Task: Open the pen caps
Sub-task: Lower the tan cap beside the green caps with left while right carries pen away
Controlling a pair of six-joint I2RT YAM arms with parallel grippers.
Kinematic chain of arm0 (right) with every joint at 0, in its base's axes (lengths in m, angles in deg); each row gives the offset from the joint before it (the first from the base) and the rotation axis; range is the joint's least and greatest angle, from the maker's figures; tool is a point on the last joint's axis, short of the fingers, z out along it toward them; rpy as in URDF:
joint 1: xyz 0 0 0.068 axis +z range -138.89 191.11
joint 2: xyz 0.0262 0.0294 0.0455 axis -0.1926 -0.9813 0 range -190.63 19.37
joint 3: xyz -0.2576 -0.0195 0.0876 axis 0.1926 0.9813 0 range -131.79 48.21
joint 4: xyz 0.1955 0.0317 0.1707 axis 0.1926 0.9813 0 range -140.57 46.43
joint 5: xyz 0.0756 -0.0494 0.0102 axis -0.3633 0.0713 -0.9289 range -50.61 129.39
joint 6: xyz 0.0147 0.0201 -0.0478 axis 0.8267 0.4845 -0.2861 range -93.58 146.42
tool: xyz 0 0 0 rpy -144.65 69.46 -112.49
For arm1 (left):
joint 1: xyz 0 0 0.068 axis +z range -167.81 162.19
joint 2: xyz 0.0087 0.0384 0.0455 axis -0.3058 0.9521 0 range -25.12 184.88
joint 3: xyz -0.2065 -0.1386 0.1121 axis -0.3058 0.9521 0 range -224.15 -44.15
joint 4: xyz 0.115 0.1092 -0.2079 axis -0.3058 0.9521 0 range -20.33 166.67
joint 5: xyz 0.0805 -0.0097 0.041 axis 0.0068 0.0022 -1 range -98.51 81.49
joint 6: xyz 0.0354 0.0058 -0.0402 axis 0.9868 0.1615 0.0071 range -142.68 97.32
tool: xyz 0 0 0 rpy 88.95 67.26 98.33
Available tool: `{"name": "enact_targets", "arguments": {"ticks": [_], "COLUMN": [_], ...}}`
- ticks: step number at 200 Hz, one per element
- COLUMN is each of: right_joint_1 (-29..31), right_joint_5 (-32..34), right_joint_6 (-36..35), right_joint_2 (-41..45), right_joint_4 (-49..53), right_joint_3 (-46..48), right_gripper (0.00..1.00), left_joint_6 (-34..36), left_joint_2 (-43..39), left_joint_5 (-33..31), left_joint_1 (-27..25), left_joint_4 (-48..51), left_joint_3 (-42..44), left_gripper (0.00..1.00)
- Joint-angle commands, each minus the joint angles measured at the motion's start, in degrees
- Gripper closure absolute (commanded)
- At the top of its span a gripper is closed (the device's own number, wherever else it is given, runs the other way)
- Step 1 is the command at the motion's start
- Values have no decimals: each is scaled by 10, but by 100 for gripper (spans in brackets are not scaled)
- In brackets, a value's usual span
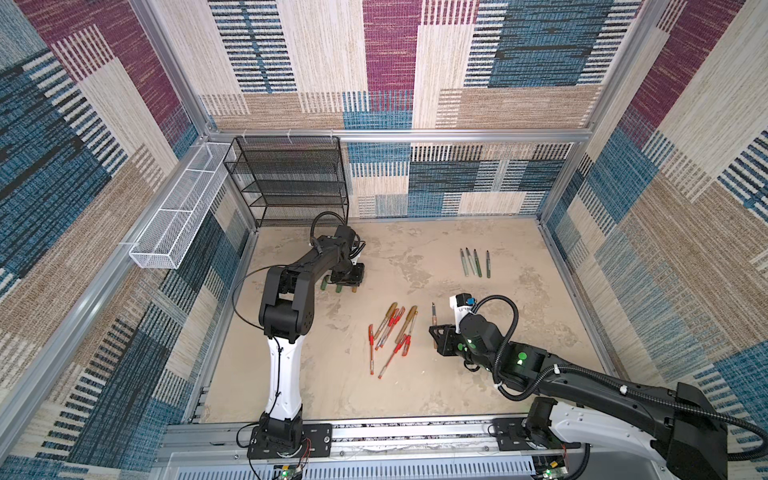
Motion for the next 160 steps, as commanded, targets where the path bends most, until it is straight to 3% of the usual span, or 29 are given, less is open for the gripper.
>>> {"name": "enact_targets", "arguments": {"ticks": [1,65,160], "right_joint_1": [-1,0,-66], "right_joint_5": [17,37,4], "right_joint_6": [3,-8,-76], "right_joint_2": [10,14,-106], "right_joint_4": [2,43,77], "right_joint_3": [-1,-32,-152], "right_gripper": [100,100,100], "left_joint_6": [1,-22,-34], "left_joint_2": [1,-57,-330], "left_joint_5": [-9,15,61], "left_joint_1": [2,-3,-2], "left_joint_4": [16,19,-52], "left_joint_3": [2,16,210], "left_gripper": [74,62,39]}}
